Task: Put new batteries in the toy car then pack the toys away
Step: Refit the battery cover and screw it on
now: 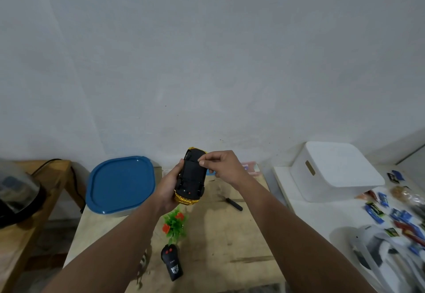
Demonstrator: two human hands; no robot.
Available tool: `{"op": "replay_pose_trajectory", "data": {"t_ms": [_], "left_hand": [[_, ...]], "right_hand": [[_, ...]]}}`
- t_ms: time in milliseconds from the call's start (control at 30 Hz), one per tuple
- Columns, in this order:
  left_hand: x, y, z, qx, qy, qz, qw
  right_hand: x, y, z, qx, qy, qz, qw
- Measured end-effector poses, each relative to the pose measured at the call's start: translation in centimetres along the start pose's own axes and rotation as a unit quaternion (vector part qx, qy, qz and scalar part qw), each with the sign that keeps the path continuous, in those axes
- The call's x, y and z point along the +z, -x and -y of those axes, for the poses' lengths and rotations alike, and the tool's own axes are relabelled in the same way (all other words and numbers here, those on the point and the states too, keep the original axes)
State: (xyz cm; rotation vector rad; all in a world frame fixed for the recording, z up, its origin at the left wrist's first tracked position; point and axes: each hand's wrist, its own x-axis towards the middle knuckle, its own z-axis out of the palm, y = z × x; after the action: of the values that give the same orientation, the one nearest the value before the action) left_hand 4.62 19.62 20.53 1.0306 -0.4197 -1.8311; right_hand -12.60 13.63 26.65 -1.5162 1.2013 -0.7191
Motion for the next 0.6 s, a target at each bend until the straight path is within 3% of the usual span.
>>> {"op": "replay_pose_trajectory", "data": {"t_ms": [267,600], "left_hand": [[-0.3,-0.3,0.0,0.009,-0.013,-0.008,1.0],[-0.3,-0.1,-0.2,0.006,-0.03,0.02,0.999]], "right_hand": [[-0.1,-0.4,0.5,-0.046,0.096,-0.006,0.994],[-0.7,-0.8,2.7,0.071,0.09,0.04,0.993]]}}
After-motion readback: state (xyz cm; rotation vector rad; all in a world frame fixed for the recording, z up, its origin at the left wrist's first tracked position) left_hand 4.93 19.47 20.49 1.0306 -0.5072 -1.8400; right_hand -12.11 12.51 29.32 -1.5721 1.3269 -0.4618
